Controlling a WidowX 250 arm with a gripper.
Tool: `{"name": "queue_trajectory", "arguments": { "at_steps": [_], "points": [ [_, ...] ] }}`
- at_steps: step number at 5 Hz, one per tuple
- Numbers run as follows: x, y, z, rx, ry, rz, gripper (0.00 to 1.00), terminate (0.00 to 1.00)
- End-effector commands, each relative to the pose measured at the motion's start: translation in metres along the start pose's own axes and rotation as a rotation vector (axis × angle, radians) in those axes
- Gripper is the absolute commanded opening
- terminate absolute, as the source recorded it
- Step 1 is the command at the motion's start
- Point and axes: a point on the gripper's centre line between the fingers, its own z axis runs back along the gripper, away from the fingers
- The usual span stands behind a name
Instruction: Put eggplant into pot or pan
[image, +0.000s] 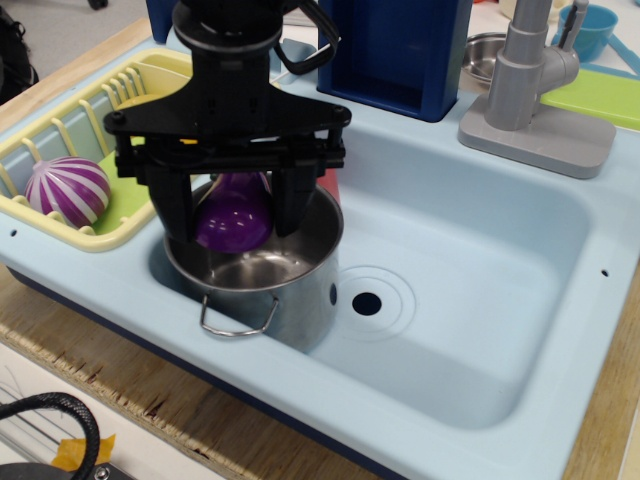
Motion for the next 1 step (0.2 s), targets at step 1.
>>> {"name": "queue_trajectory", "arguments": {
  "at_steps": [1],
  "points": [
    [0.0015,-0.0013,0.0031,-0.013,-0.012,0.001,1.00,1.00]
  ]
}}
